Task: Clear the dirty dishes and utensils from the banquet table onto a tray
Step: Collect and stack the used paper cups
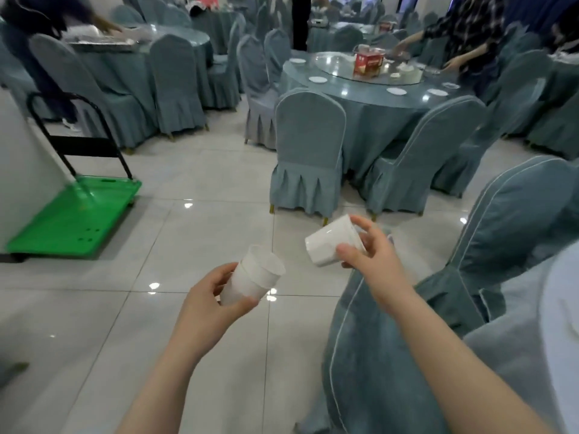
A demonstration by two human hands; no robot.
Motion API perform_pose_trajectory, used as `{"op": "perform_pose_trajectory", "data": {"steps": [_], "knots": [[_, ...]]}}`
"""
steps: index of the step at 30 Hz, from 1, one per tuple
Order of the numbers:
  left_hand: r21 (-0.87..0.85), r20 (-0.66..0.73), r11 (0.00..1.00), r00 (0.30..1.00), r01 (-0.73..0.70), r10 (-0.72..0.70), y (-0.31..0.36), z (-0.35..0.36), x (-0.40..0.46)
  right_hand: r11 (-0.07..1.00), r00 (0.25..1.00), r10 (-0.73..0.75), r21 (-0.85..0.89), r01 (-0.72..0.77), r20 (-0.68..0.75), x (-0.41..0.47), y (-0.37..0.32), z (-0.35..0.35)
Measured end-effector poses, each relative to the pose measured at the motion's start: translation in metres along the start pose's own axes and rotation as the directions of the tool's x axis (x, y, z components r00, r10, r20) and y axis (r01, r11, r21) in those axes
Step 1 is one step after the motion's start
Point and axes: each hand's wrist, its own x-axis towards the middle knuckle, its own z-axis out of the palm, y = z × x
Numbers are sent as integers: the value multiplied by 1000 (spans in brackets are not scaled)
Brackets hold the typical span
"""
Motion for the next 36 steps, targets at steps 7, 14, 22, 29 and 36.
{"op": "perform_pose_trajectory", "data": {"steps": [7,14,22,29,36], "knots": [[120,-28,992,999,30,-27,-32,-46,45,996,956,85,-45,-75,280,50,20,105],[315,-74,948,997,52,-30,-44,-87,157,978,816,203,-73,-195,541,155,52,166],[457,3,889,1000,-19,19,-10,-81,330,958,857,242,29,-286,454,316,63,168],[487,200,865,980,-121,25,12,-31,446,965,876,253,-47,-257,412,402,65,121],[467,468,819,879,-332,89,46,47,575,951,947,306,-71,-300,93,483,81,63]]}}
